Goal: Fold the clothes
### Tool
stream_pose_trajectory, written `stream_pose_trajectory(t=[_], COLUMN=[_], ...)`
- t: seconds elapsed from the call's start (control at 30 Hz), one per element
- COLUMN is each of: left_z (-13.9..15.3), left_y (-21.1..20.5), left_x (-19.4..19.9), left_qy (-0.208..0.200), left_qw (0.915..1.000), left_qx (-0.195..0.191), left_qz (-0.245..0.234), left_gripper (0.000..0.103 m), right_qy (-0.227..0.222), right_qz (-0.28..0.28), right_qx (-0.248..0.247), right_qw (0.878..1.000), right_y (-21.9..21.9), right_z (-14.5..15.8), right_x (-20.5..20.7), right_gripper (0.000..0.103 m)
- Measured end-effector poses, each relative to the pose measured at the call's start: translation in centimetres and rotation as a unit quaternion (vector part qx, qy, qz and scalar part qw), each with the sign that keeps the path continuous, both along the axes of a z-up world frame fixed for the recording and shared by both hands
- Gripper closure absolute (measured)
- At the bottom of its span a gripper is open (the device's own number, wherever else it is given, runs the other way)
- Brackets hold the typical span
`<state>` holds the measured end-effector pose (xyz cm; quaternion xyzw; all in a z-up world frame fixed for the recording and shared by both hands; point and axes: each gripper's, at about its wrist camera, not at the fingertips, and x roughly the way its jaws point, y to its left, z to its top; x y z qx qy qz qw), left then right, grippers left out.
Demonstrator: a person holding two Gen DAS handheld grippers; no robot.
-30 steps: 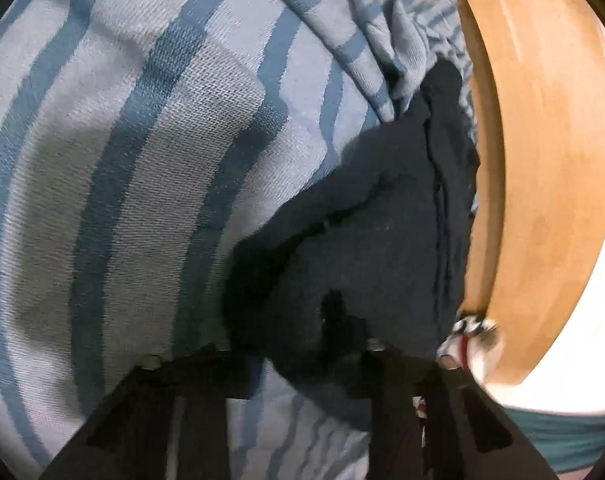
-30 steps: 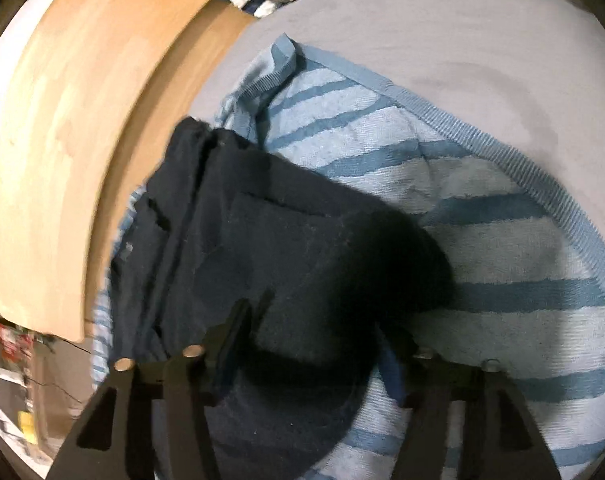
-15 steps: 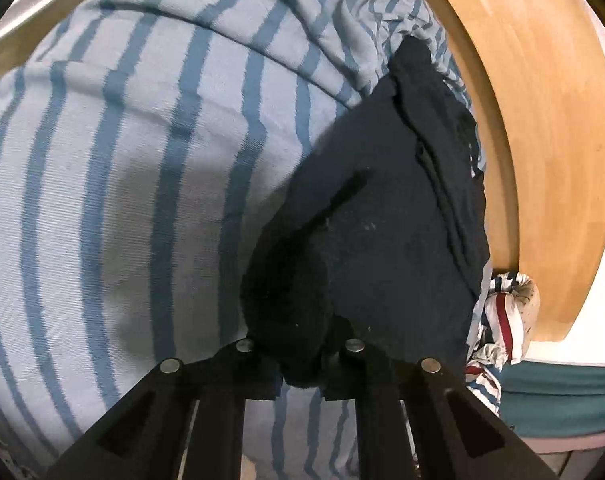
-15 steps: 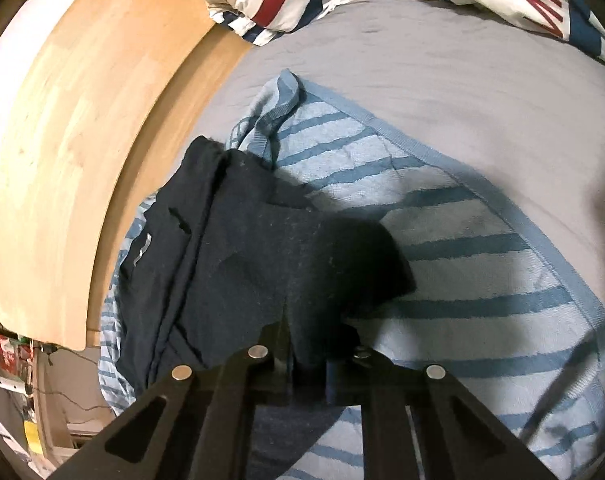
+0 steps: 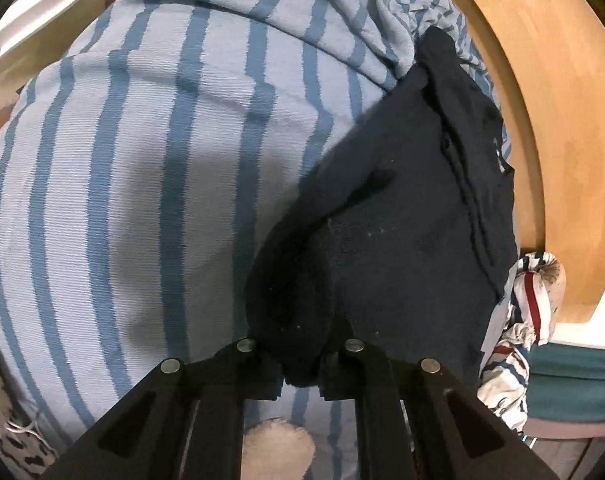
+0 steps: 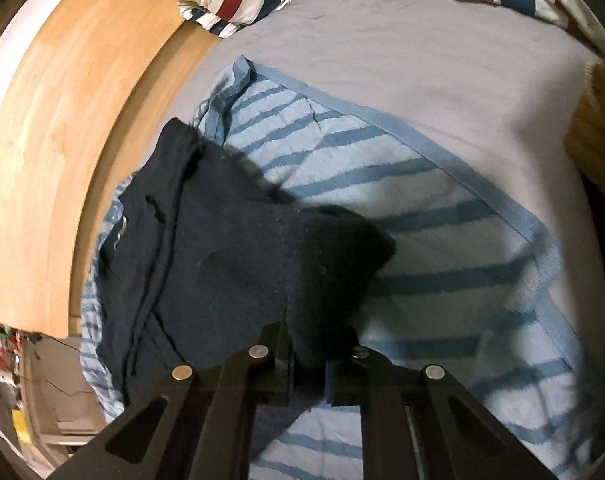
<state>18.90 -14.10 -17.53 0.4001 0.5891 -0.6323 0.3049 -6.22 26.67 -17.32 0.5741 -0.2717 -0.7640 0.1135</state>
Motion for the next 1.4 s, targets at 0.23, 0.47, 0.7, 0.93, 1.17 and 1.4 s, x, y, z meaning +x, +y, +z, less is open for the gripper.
stream_pose_trajectory(t=[0.23, 0.47, 0.7, 0.93, 1.17, 1.4], left_z=[-0.4, -0.8, -1.1, -1.2, -0.9, -0.8], left_y=[-0.2, -0.7, -1.1, -2.5, -3.3, -4.1], left_x=[2.4, 4.2, 7.0, 8.1, 7.7, 8.6], left_qy=[-0.011, -0.018, -0.027, -0.028, -0.048, -0.043], left_qw=[0.9999, 0.9997, 0.9995, 0.9993, 0.9981, 0.9985], left_qx=[0.005, 0.008, 0.011, 0.018, 0.022, 0.033], left_qz=[-0.01, -0.017, -0.016, -0.016, -0.031, -0.007], left_gripper=[0.091, 0.091, 0.091, 0.091, 0.087, 0.056], right_qy=[-0.005, -0.005, -0.018, -0.027, -0.029, -0.043], right_qz=[0.003, 0.024, 0.037, 0.033, 0.045, 0.022], right_qx=[0.032, 0.067, 0.088, 0.087, 0.078, 0.044], right_qw=[0.999, 0.997, 0.995, 0.995, 0.995, 0.998], right_y=[0.2, 0.1, 0.8, 1.8, 1.5, 1.6], right_z=[0.3, 0.3, -0.6, -1.0, -0.5, 0.1], right_x=[1.8, 3.5, 5.7, 6.7, 5.7, 6.2], right_gripper=[0.093, 0.092, 0.092, 0.092, 0.09, 0.052])
